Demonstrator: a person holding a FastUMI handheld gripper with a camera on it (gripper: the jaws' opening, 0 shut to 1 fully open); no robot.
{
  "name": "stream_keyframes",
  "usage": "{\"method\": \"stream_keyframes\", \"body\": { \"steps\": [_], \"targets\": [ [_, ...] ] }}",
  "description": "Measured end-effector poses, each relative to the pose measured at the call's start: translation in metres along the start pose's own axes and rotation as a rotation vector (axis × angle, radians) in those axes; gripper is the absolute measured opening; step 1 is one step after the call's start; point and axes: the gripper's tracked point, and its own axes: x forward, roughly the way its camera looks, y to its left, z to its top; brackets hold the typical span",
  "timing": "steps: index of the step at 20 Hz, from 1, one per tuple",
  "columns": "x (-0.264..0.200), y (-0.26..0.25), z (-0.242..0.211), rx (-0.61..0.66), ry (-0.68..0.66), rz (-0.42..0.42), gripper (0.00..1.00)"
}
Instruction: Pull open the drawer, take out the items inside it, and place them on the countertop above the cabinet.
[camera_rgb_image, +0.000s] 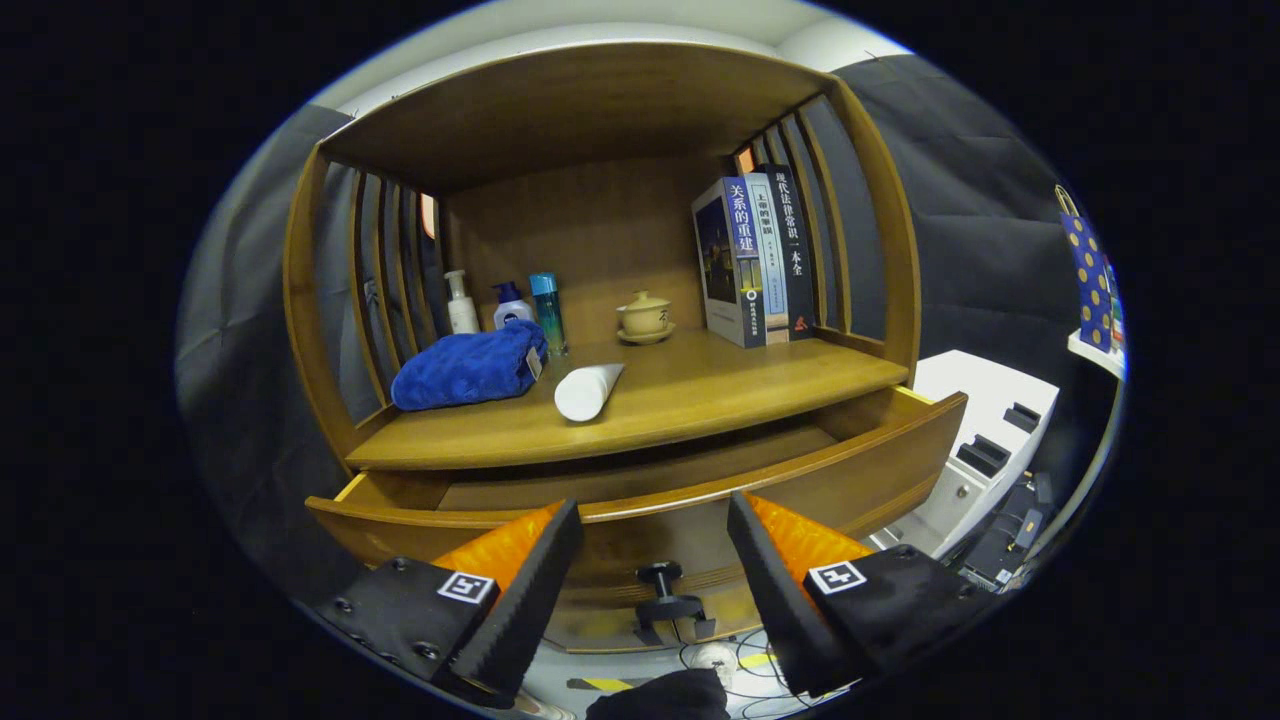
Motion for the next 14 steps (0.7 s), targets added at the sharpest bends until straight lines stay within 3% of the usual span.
{"method": "stream_keyframes", "body": {
  "steps": [11, 14],
  "targets": [
    [0.056, 0.011, 0.019, -0.072, -0.013, -0.012, 0.99],
    [0.051, 0.010, 0.019, -0.102, -0.016, -0.017, 0.95]
  ]
}}
